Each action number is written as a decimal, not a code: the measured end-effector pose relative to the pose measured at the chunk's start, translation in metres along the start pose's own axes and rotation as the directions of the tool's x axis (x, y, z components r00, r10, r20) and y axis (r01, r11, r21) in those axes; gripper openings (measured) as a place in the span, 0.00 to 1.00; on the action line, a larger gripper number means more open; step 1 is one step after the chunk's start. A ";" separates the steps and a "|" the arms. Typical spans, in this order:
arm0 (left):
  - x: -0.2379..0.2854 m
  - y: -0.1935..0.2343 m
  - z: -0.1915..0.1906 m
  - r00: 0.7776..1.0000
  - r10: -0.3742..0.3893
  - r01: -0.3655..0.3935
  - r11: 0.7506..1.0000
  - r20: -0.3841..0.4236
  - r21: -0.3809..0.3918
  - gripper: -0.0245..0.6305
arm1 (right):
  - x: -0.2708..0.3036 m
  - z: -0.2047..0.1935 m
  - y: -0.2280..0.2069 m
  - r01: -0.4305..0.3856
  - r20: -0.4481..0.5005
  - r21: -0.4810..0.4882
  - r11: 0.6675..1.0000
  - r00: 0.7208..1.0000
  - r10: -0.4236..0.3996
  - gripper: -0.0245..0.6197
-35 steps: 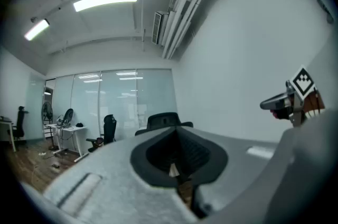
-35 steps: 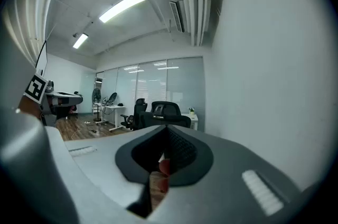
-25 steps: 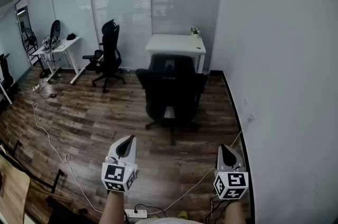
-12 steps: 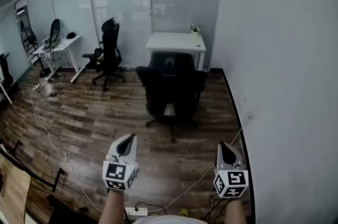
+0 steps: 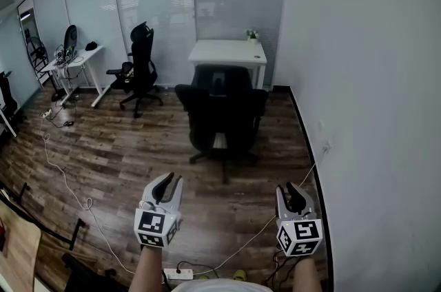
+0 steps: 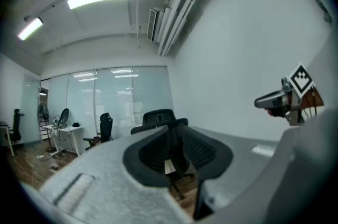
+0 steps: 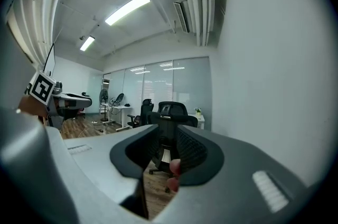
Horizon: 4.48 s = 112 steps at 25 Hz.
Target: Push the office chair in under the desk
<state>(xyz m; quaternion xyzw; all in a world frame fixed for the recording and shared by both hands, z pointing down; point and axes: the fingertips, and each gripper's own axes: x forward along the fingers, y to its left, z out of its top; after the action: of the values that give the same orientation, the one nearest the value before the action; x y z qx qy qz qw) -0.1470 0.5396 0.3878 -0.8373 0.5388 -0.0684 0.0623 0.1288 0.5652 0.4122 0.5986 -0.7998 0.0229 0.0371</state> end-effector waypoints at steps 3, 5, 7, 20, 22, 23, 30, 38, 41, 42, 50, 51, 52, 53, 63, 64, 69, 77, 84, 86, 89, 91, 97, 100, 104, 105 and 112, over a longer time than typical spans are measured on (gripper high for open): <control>0.002 -0.008 0.001 1.000 -0.003 0.003 1.000 -0.002 -0.004 0.16 | -0.002 -0.002 -0.006 -0.003 -0.004 -0.001 1.000 1.000 0.003 0.17; 0.005 -0.015 0.002 1.000 -0.002 0.002 1.000 -0.008 -0.006 0.16 | -0.002 -0.001 -0.012 -0.008 -0.006 0.004 1.000 1.000 0.008 0.17; 0.009 -0.021 0.005 1.000 0.003 -0.003 1.000 -0.011 -0.008 0.16 | -0.003 -0.001 -0.018 -0.017 -0.006 0.006 1.000 1.000 0.017 0.17; 0.034 -0.069 0.008 0.999 0.043 -0.043 0.999 -0.013 -0.008 0.16 | -0.002 -0.012 -0.069 -0.072 -0.003 0.011 0.997 0.997 0.072 0.17; 0.037 -0.071 0.007 0.999 0.045 -0.045 0.999 -0.019 -0.007 0.16 | 0.001 -0.013 -0.073 -0.077 -0.003 0.014 0.997 0.997 0.077 0.17; 0.040 -0.072 0.007 0.999 0.046 -0.046 0.999 -0.020 -0.006 0.16 | 0.003 -0.013 -0.074 -0.080 -0.002 0.015 0.997 0.997 0.080 0.17; 0.058 -0.064 0.007 0.998 0.061 -0.061 0.998 -0.014 0.001 0.16 | 0.024 -0.016 -0.082 -0.096 0.006 0.018 0.995 0.995 0.096 0.17; 0.104 -0.036 -0.011 0.998 0.054 -0.054 0.999 -0.012 -0.006 0.16 | 0.080 -0.022 -0.086 -0.101 0.004 0.005 0.995 0.995 0.101 0.17; 0.129 -0.016 -0.018 0.999 0.048 -0.048 0.999 -0.015 -0.015 0.16 | 0.111 -0.022 -0.086 -0.098 0.002 0.007 0.995 0.995 0.098 0.17; 0.138 -0.008 -0.019 0.999 0.045 -0.046 0.999 -0.016 -0.019 0.16 | 0.123 -0.021 -0.086 -0.097 -0.002 0.006 0.995 0.995 0.097 0.17; 0.227 0.068 -0.036 0.999 0.004 -0.006 0.999 -0.043 -0.038 0.16 | 0.234 -0.012 -0.082 -0.069 -0.031 0.011 0.998 0.997 0.070 0.17; 0.236 0.079 -0.039 0.999 -0.001 0.000 0.999 -0.044 -0.040 0.16 | 0.247 -0.011 -0.079 -0.067 -0.033 0.011 0.998 0.997 0.067 0.17; 0.245 0.091 -0.041 0.999 -0.005 0.004 0.999 -0.044 -0.043 0.16 | 0.261 -0.009 -0.075 -0.065 -0.033 0.010 0.998 0.997 0.066 0.17; 0.255 0.103 -0.042 0.999 -0.009 0.007 0.999 -0.043 -0.045 0.16 | 0.275 -0.006 -0.072 -0.064 -0.032 0.008 0.998 0.997 0.064 0.17; 0.343 0.216 -0.048 0.998 -0.050 0.048 0.997 -0.027 -0.055 0.16 | 0.409 0.022 -0.040 -0.039 -0.027 -0.012 0.999 0.999 0.039 0.17; 0.351 0.224 -0.049 0.998 -0.054 0.052 0.997 -0.026 -0.055 0.16 | 0.419 0.023 -0.039 -0.037 -0.026 -0.013 0.999 0.999 0.036 0.17; 0.387 0.250 -0.060 0.996 -0.082 0.079 0.995 -0.036 -0.062 0.16 | 0.458 0.022 -0.038 -0.026 -0.035 -0.021 0.999 0.999 0.026 0.17; 0.447 0.255 -0.073 0.989 -0.141 0.138 0.989 -0.052 -0.060 0.16 | 0.503 0.018 -0.067 -0.002 -0.047 -0.037 0.999 0.999 0.001 0.17; 0.508 0.259 -0.073 0.987 -0.147 0.144 0.988 -0.066 -0.050 0.16 | 0.559 0.020 -0.099 -0.037 -0.049 -0.047 0.998 0.998 0.035 0.17; 0.528 0.260 -0.073 0.985 -0.154 0.152 0.988 -0.073 -0.042 0.16 | 0.579 0.021 -0.110 -0.051 -0.051 -0.050 0.997 0.998 0.048 0.17; 0.557 0.262 -0.076 0.983 -0.157 0.155 0.987 -0.095 -0.031 0.16 | 0.606 0.021 -0.125 -0.080 -0.061 -0.064 0.995 0.995 0.076 0.17; 0.577 0.263 -0.079 0.982 -0.156 0.155 0.988 -0.106 -0.016 0.16 | 0.624 0.020 -0.135 -0.114 -0.071 -0.072 0.991 0.991 0.109 0.17; 0.631 0.264 -0.089 0.959 -0.204 0.218 0.975 -0.194 0.051 0.16 | 0.677 0.022 -0.162 -0.216 -0.119 -0.097 0.972 0.972 0.204 0.17; 0.643 0.260 -0.094 0.945 -0.231 0.256 0.963 -0.230 0.087 0.17 | 0.690 0.016 -0.164 -0.286 -0.159 -0.124 0.950 0.951 0.266 0.17; 0.664 0.252 -0.093 0.912 -0.291 0.344 0.926 -0.288 0.156 0.19 | 0.709 0.015 -0.168 -0.386 -0.221 -0.191 0.902 0.913 0.344 0.17; 0.665 0.249 -0.098 0.901 -0.302 0.369 0.912 -0.313 0.182 0.20 | 0.711 0.011 -0.167 -0.411 -0.246 -0.222 0.884 0.901 0.358 0.17; 0.666 0.236 -0.124 0.817 -0.326 0.503 0.806 -0.476 0.313 0.25 | 0.707 -0.021 -0.158 -0.563 -0.430 -0.428 0.707 0.815 0.389 0.18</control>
<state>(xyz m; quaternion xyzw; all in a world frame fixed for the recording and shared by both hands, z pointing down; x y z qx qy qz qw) -0.1072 -0.1678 0.4997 -0.8699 0.3109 -0.3652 0.1148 0.0825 -0.1532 0.4936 0.3221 -0.8854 -0.1000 0.3198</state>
